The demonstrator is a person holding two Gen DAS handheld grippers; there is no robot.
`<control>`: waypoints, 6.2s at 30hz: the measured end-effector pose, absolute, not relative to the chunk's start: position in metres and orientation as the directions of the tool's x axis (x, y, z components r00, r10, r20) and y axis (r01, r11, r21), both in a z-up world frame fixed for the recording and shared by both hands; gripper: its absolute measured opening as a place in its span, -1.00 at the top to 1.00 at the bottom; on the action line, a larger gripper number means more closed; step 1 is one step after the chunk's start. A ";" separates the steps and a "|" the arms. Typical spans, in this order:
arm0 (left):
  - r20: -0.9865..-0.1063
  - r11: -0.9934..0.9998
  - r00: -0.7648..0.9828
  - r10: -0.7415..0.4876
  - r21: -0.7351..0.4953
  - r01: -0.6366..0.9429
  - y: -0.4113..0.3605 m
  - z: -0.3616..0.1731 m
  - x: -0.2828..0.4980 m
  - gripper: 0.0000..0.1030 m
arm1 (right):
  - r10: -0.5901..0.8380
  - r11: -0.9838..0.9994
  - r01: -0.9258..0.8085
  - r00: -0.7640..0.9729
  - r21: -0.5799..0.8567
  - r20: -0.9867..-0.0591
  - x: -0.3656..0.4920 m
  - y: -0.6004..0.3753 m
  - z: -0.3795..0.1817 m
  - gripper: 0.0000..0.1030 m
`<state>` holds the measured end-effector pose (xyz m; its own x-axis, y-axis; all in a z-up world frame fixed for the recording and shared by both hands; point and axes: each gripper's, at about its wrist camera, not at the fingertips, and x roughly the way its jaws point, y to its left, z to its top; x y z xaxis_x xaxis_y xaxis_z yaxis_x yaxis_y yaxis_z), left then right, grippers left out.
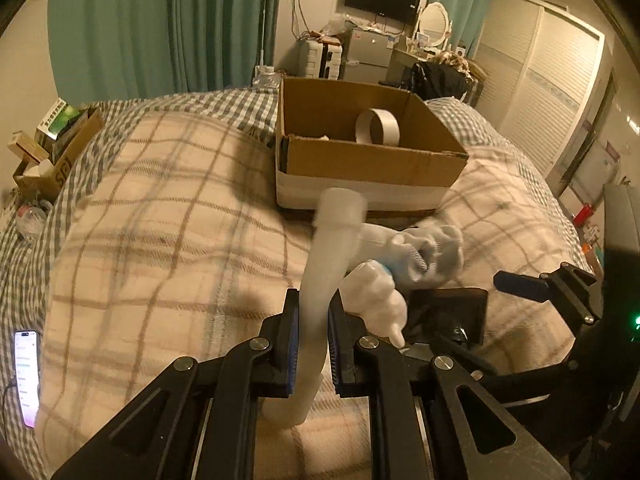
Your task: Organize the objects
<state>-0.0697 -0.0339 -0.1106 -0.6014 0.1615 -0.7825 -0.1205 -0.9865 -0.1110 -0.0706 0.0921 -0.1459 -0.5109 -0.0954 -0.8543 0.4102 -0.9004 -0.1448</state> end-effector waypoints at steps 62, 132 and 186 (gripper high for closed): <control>-0.809 -0.976 -0.558 0.184 -0.081 -0.203 0.025 -0.090 -0.292 0.76 | -0.210 -0.938 0.345 -0.667 -0.046 -0.715 -0.304 0.140 -0.051 -0.13; -0.774 -1.000 -0.633 -0.018 0.011 0.014 -0.029 -0.108 -0.030 -0.95 | -0.272 -0.899 0.438 -0.528 0.016 -0.805 -0.043 0.133 -0.119 0.00; -0.608 -0.974 -0.762 0.222 -0.106 -0.199 0.016 0.011 -0.069 -0.26 | -0.174 -0.951 0.288 -0.802 -0.114 -0.572 -0.056 0.172 0.033 0.00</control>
<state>-0.0690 0.0160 0.0113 -0.7625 0.2218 -0.6078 -0.1991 -0.9743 -0.1057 -0.0558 0.1716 0.0328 -0.8017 -0.1739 -0.5718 0.2876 -0.9509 -0.1140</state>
